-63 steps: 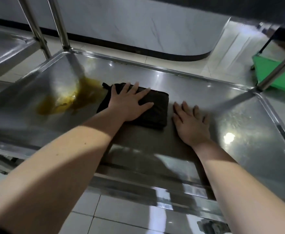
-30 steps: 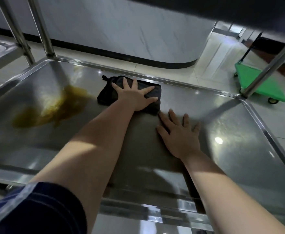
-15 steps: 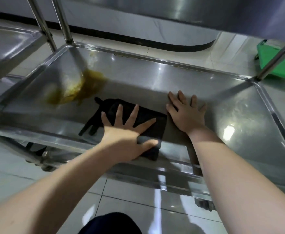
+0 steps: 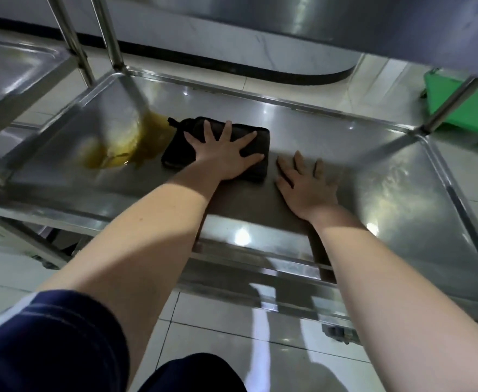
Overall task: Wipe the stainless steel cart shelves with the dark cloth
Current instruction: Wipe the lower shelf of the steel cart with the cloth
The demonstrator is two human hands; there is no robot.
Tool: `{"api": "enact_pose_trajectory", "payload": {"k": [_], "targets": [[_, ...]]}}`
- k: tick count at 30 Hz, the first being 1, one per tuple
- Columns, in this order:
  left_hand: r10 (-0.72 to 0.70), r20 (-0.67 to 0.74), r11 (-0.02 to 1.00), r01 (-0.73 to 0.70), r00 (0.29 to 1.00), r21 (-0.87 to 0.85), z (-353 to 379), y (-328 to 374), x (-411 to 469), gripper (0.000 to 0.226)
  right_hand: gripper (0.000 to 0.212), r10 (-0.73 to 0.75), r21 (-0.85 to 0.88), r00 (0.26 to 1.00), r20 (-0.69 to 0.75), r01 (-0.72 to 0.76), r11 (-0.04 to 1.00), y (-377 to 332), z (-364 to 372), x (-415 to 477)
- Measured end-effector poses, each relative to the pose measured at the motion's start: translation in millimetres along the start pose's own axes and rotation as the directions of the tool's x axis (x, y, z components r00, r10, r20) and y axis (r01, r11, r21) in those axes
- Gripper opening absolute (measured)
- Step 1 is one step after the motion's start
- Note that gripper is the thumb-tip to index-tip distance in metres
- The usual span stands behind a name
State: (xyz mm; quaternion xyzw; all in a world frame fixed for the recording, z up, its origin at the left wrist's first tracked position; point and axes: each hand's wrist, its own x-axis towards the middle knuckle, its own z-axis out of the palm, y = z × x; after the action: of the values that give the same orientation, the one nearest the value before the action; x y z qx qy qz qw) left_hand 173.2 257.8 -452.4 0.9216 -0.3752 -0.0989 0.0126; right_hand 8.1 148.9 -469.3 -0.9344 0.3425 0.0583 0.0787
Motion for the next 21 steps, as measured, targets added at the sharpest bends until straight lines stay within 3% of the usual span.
{"api": "enact_pose_trajectory", "payload": {"k": [6, 11, 16, 21], "targets": [[0.02, 0.011, 1.0, -0.02, 1.0, 0.015, -5, 0, 13, 0.071, 0.058, 0.057, -0.036, 0.998, -0.019, -0.057, 0.998, -6, 7, -13], [0.084, 0.039, 0.996, -0.085, 0.996, 0.028, 8, -10, -56, 0.069, 0.057, 0.056, -0.018, 0.998, -0.027, -0.057, 0.998, -7, 6, -14], [0.094, 0.09, 0.995, -0.095, 0.991, 0.011, 22, -9, -125, 0.072, 0.048, 0.033, 0.099, 0.991, -0.128, -0.02, 0.995, -7, 3, -28], [0.099, 0.107, 0.995, -0.099, 0.989, -0.002, 23, -23, -147, 0.072, 0.052, 0.003, 0.038, 0.999, -0.038, -0.002, 0.999, -9, 1, -32]]}}
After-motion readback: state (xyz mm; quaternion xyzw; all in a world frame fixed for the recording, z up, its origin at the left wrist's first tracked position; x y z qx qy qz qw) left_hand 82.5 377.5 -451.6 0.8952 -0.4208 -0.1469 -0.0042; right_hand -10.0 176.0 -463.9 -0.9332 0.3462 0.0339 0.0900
